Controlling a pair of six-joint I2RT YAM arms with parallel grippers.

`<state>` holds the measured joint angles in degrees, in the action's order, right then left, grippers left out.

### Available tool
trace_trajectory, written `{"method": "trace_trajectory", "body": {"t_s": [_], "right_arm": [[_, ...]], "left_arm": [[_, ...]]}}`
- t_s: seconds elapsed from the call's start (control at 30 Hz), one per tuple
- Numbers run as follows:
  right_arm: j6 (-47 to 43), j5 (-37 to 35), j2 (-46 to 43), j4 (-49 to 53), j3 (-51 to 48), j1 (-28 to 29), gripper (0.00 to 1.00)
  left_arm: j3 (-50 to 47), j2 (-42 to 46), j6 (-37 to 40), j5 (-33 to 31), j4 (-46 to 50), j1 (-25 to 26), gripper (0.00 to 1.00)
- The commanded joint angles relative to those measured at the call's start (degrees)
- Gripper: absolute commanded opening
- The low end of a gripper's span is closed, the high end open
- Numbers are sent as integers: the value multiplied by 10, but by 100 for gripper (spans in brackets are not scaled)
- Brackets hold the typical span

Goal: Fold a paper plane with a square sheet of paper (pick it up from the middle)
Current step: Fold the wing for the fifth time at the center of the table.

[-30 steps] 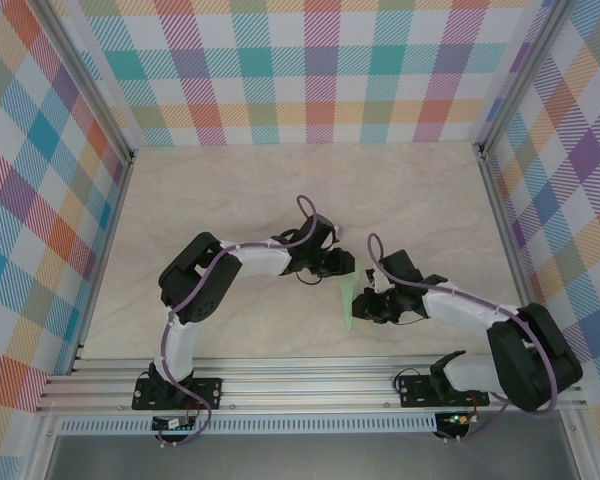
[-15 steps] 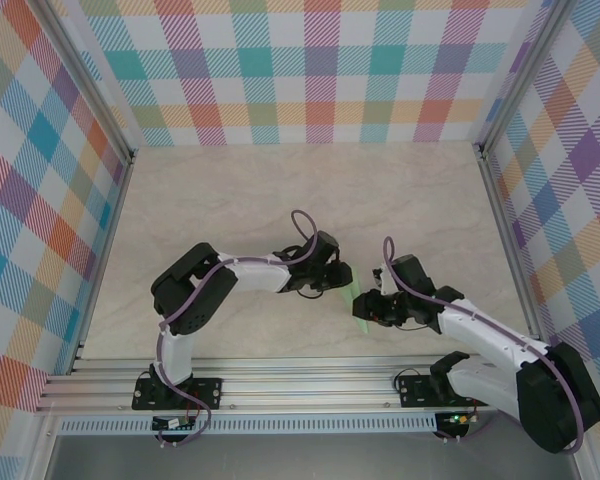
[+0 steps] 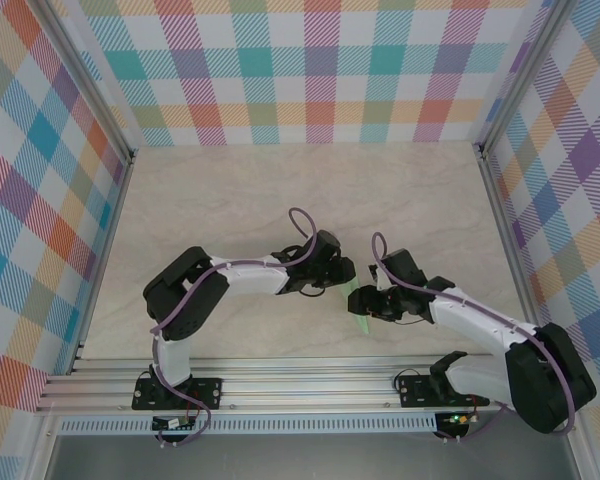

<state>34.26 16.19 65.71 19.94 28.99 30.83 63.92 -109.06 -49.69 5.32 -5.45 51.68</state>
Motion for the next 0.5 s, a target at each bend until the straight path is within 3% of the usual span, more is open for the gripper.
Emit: {"method": "trace_trajectory", "body": {"t_s": [0.0, 0.17, 0.3, 0.4, 0.47], "right_arm": [[-28, -52, 0, 54, 28, 2, 64], [-37, -10, 67, 19, 38, 2, 64], [-44, -21, 97, 17, 53, 2, 64], [-51, -25, 116, 16, 60, 2, 61], [-53, -21, 127, 12, 63, 2, 53]], "left_arm": [[13, 41, 20, -18, 14, 3, 43], [16, 57, 29, -11, 17, -3, 45], [7, 71, 32, -11, 20, -6, 46], [0, 84, 35, -9, 24, -8, 46], [-5, 93, 38, -12, 27, -8, 47]]}}
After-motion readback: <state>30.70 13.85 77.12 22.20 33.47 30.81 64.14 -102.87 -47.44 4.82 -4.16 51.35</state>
